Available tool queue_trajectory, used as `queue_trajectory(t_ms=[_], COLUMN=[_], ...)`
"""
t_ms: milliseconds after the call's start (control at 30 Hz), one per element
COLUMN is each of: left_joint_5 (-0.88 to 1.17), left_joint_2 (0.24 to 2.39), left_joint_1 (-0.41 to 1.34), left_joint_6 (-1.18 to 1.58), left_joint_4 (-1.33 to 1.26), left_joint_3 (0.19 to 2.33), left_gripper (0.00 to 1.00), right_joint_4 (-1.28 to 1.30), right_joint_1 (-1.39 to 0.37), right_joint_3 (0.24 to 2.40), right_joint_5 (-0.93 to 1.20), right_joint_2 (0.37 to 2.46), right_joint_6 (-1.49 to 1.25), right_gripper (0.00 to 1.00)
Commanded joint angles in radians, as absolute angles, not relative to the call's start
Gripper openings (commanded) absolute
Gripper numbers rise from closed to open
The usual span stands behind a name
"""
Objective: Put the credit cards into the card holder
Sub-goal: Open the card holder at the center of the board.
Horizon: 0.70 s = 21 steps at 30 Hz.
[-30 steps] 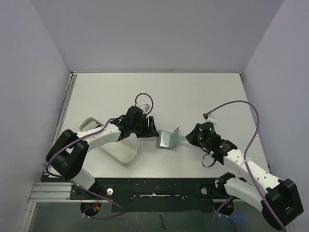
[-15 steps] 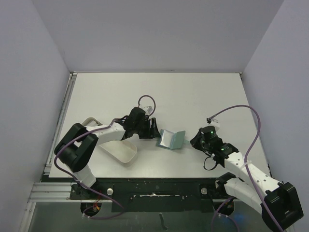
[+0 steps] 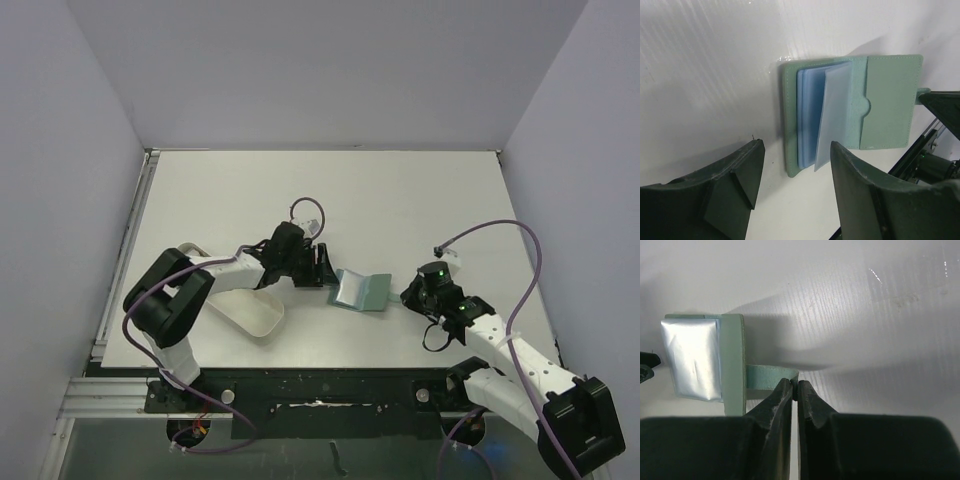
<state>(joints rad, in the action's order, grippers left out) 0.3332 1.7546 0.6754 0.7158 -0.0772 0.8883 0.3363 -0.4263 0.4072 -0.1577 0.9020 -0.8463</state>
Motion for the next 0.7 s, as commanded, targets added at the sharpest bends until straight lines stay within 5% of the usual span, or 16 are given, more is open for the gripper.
queue_trajectory(t_ms=[0,300,667], left_joint_5=[0.397,0.525,0.554], left_joint_2=[1.777,1.845,1.827], left_joint_1=[0.683,0.707,0.719], left_joint_6=[0.766,0.942,0.998], left_joint_4=[-0.217,-0.503,-0.617], left_joint_3=[0.899,0.833,0.805], left_gripper=[0.54,0.46,0.15], right_joint_4=[0.333,0.335,0.338], right_joint_1=[-0.415,-0.409,-0.408], right_joint_3=[0.398,0.39,0.391], right_joint_5=[-0.185,-0.179,-0.181], right_joint_2=[0.916,0.908,0.905], right_joint_6=[-0.848,-0.859,-0.859], right_gripper=[0.0,0.0,0.0])
